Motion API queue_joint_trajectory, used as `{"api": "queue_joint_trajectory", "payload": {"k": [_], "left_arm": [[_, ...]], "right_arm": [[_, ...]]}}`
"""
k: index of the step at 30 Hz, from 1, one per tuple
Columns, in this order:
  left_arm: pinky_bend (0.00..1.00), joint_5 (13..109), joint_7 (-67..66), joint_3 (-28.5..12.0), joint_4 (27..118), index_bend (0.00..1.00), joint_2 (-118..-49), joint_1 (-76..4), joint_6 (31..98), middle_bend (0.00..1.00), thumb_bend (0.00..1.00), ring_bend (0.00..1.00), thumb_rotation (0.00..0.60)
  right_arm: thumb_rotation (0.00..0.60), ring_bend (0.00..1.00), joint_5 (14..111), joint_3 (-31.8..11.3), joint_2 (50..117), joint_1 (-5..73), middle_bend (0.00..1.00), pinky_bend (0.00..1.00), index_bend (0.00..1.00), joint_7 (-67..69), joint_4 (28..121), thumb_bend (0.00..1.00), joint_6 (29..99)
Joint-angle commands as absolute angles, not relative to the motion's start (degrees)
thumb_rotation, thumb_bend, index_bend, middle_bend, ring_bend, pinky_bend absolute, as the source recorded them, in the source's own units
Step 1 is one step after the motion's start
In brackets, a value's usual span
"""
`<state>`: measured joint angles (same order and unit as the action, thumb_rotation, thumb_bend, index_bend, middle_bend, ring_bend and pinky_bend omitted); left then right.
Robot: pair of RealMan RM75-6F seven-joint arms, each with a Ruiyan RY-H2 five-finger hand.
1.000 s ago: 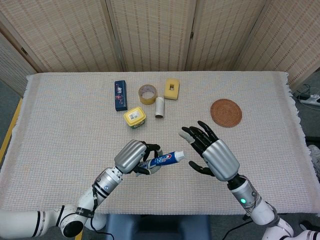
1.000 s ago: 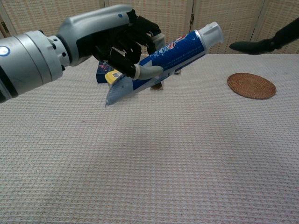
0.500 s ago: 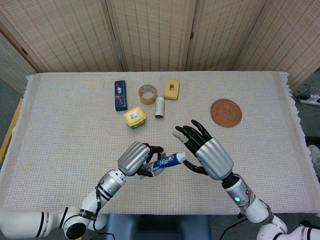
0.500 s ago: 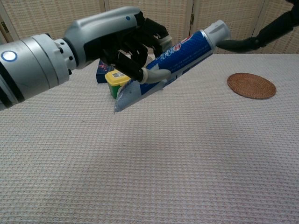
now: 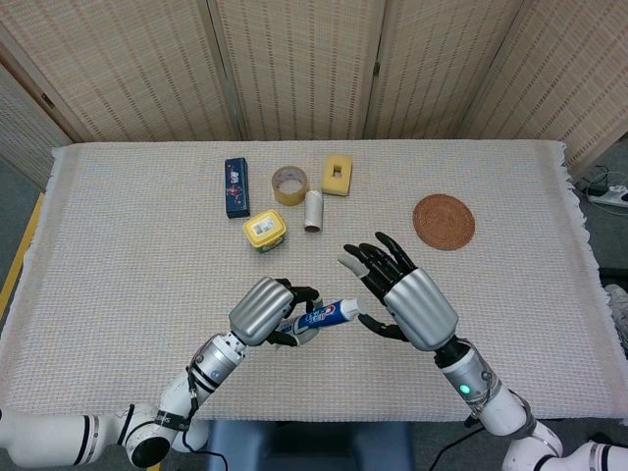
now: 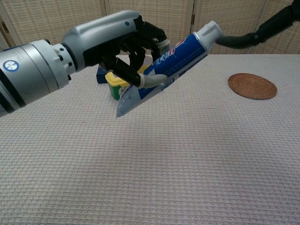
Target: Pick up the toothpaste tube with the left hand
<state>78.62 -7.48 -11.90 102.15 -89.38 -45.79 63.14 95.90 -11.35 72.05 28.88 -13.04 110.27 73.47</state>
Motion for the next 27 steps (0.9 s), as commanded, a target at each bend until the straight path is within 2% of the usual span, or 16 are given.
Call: {"api": "queue_joint_trajectory", "payload": {"k": [1,27], "left_arm": [[0.6,79.5,-7.6,-11.5,101.4,0.8,-89.8,-45.6,63.6,0.78,0.78,0.76,0.6],[0.58,82.3,-15.4,-10.2,97.4,0.81,-91.7,-45.5,64.9,0.79,0.79,0.76,0.6]], "right_arm": [[0.599,0.13,95.6,-11.4,72.0,29.0,0.13,0.0,0.06,-13.2,110.3,0.32,73.6],[0.6,0.13,94.7,-11.6,72.7,31.2,0.14,0.0,0.06,-15.6,111.4,0.32,72.3]]}}
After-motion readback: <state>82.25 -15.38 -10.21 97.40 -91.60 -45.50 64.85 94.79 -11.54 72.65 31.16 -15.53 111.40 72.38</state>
